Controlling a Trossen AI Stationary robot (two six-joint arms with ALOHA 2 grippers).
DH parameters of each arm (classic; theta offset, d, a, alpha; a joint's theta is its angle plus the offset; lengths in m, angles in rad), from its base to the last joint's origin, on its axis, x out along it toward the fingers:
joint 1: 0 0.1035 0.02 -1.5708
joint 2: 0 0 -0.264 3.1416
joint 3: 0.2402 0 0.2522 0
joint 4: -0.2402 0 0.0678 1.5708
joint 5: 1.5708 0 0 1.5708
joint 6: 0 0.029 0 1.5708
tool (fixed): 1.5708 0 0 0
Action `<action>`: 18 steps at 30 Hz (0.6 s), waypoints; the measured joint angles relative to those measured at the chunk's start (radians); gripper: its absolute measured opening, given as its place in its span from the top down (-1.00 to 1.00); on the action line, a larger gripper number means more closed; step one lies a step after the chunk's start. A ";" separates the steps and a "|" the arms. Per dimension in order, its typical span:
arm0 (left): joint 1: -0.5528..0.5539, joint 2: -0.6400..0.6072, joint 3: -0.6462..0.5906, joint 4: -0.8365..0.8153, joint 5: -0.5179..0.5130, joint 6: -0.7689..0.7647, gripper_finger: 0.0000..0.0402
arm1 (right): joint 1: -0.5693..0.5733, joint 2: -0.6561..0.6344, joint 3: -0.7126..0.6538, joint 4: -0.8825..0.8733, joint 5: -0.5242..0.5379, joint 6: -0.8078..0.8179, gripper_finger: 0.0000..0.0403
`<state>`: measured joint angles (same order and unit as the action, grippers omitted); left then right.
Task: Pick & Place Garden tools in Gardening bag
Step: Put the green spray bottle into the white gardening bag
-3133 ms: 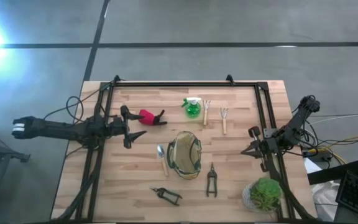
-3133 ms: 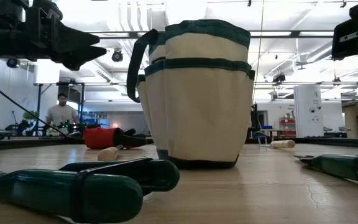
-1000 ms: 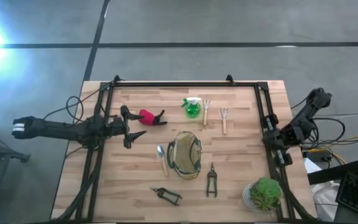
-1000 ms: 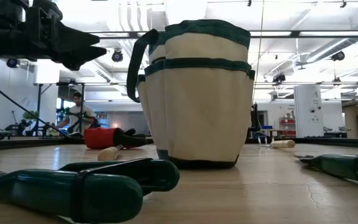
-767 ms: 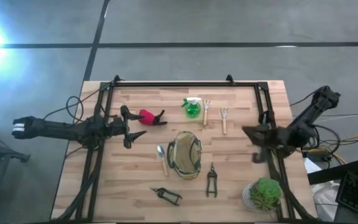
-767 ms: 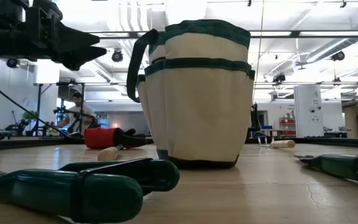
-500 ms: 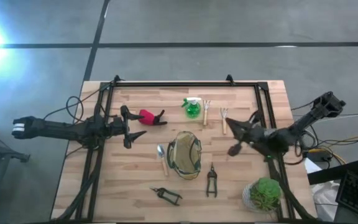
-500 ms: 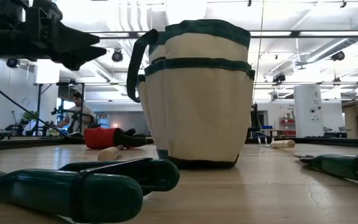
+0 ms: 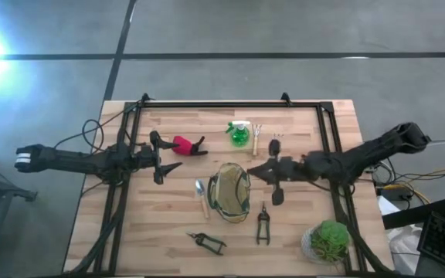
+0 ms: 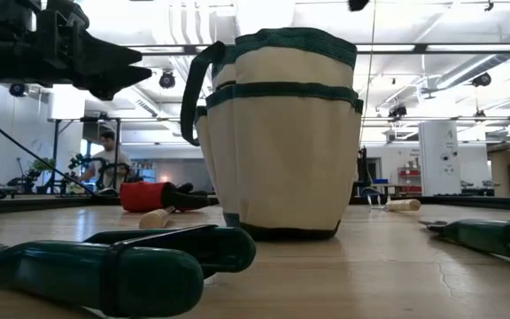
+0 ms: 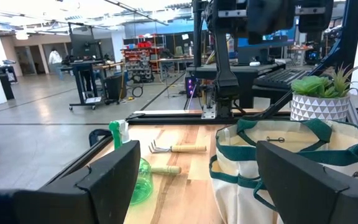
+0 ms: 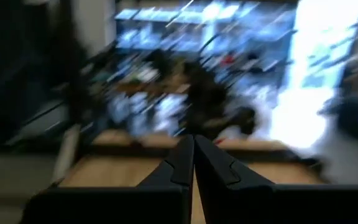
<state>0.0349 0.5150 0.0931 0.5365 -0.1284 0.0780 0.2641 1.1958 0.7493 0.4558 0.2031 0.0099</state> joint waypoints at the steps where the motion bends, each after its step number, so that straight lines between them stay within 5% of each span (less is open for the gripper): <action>1: 0.000 0.000 0.000 0.000 0.000 0.000 -0.60 | -0.017 0.006 0.017 -0.040 -0.050 0.013 0.96; 4: 0.000 0.000 0.000 -0.003 0.000 0.000 -0.60 | -0.043 0.037 0.039 -0.059 -0.122 0.006 0.96; 18: 0.000 0.000 0.000 -0.014 0.000 0.000 -0.60 | -0.039 0.154 0.168 -0.058 -0.127 -0.063 0.96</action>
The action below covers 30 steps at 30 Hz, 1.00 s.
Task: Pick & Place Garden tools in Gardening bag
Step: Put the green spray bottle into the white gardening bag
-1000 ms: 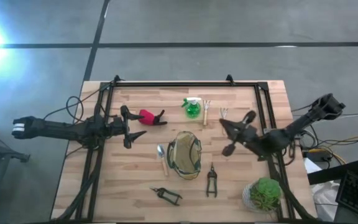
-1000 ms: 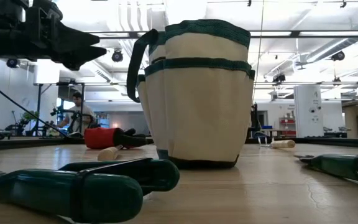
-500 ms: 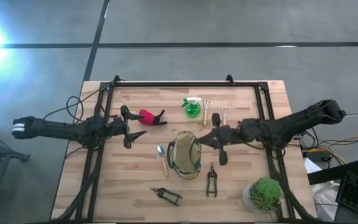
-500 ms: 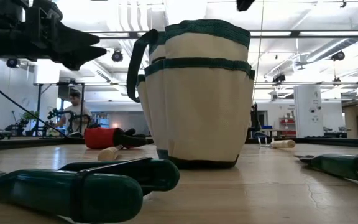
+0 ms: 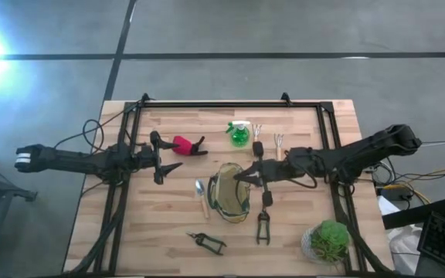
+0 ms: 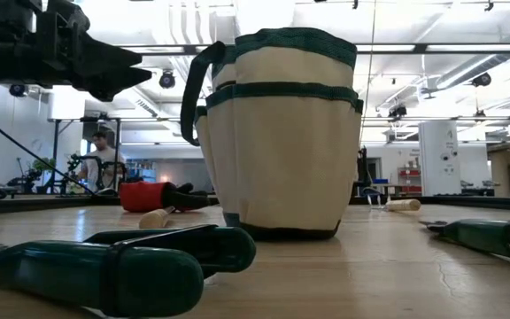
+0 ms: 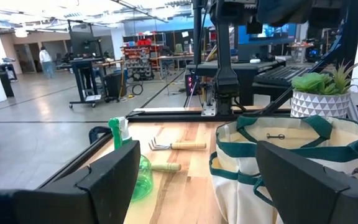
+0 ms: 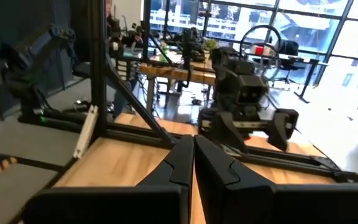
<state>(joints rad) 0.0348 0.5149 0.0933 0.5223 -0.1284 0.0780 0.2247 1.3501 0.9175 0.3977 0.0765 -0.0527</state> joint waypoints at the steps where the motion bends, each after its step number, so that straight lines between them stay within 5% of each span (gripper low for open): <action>1: 0.000 0.000 0.000 -0.001 0.000 0.000 -0.60 | 0.003 0.012 0.011 -0.006 0.000 0.029 0.96; 6: 0.000 0.000 0.000 -0.005 0.000 0.000 -0.60 | 0.004 0.079 0.079 -0.211 0.021 0.054 0.96; 11: 0.000 0.001 0.000 -0.018 0.000 0.000 -0.60 | -0.019 0.135 0.161 -0.428 0.223 0.094 0.96; 25: 0.000 0.002 0.000 -0.027 0.000 0.000 -0.60 | -0.031 0.238 0.279 -0.563 0.251 0.042 0.96; 30: 0.000 0.004 0.000 -0.034 0.000 0.000 -0.60 | -0.032 0.182 0.252 -0.726 0.427 0.140 0.96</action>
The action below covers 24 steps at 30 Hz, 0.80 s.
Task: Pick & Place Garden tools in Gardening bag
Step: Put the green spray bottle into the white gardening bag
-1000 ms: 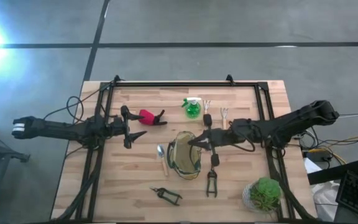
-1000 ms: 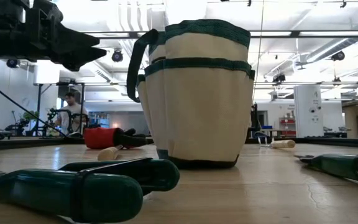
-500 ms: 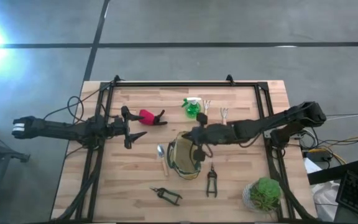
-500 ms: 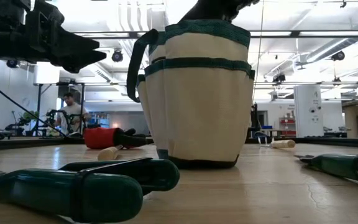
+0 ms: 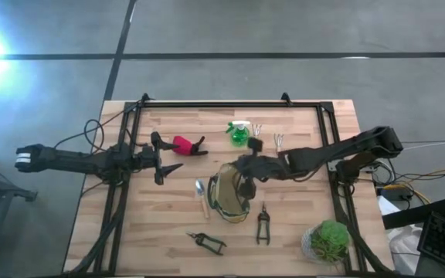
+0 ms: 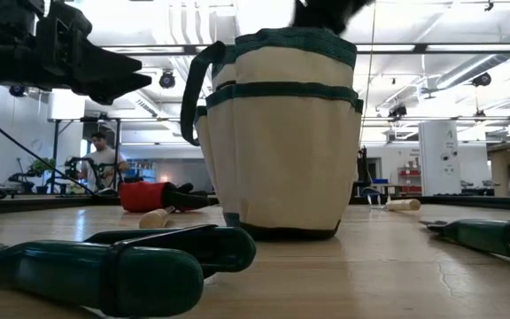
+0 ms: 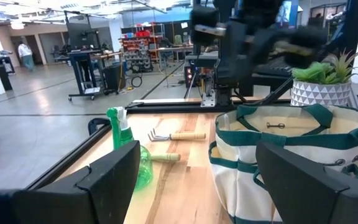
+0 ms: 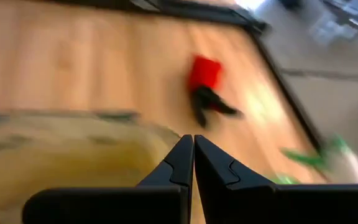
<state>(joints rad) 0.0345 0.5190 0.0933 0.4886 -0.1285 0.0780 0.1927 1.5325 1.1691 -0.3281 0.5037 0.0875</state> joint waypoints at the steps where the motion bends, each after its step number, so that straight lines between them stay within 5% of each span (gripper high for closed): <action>1: 0.000 0.000 0.000 0.000 0.000 0.000 -0.60 | 0.000 -0.014 -0.015 -0.021 0.026 0.018 0.96; 8: 0.000 0.001 0.000 -0.013 0.000 0.000 -0.60 | -0.021 -0.141 -0.151 -0.059 0.106 0.110 0.96; 24: 0.000 0.001 0.000 -0.019 0.000 0.000 -0.60 | -0.210 -0.348 -0.398 -0.080 0.098 0.527 0.96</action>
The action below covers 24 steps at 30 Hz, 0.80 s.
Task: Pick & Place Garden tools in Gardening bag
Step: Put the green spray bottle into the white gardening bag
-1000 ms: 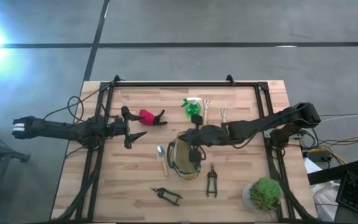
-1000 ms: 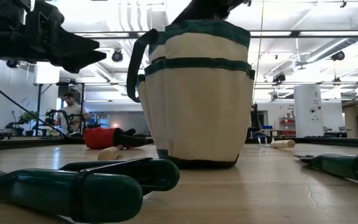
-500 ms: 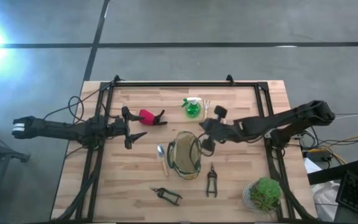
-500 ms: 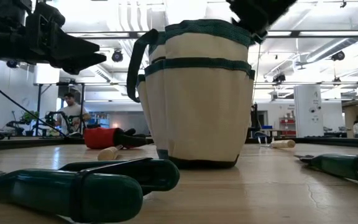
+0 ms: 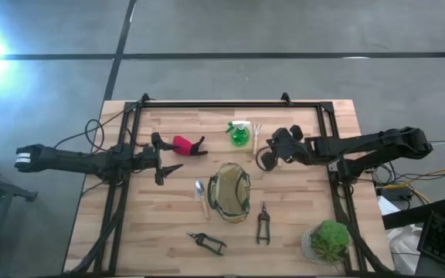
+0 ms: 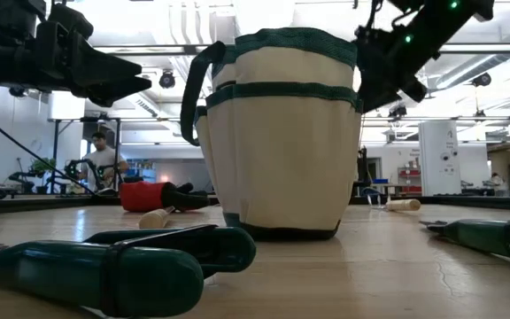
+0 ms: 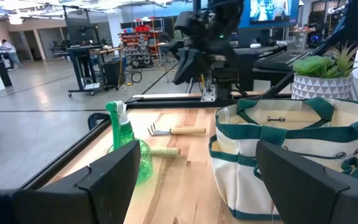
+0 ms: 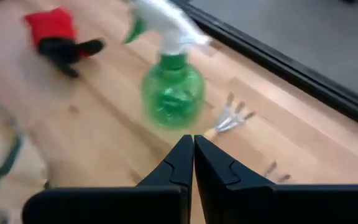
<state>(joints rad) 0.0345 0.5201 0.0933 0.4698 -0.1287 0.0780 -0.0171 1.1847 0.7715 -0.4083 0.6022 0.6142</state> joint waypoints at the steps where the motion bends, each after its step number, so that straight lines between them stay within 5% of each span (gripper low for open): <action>1: 0.000 0.000 0.000 0.000 0.000 0.000 -0.60 | -0.009 0.000 0.000 0.002 0.000 0.010 0.96; 10: 0.000 0.000 0.000 0.000 0.000 0.000 -0.60 | -0.019 0.063 0.001 0.113 0.000 -0.159 0.96; 19: 0.000 0.000 0.000 0.000 0.000 0.000 -0.60 | -0.020 0.167 0.009 0.307 0.003 -0.668 0.96; 24: 0.000 0.000 0.000 0.000 0.000 0.000 -0.60 | -0.020 0.210 0.052 0.355 0.003 -0.694 0.96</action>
<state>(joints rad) 0.0345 0.5201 0.0933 0.4701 -0.1284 0.0780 -0.0376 1.3944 0.8235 -0.0536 0.6048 -0.0795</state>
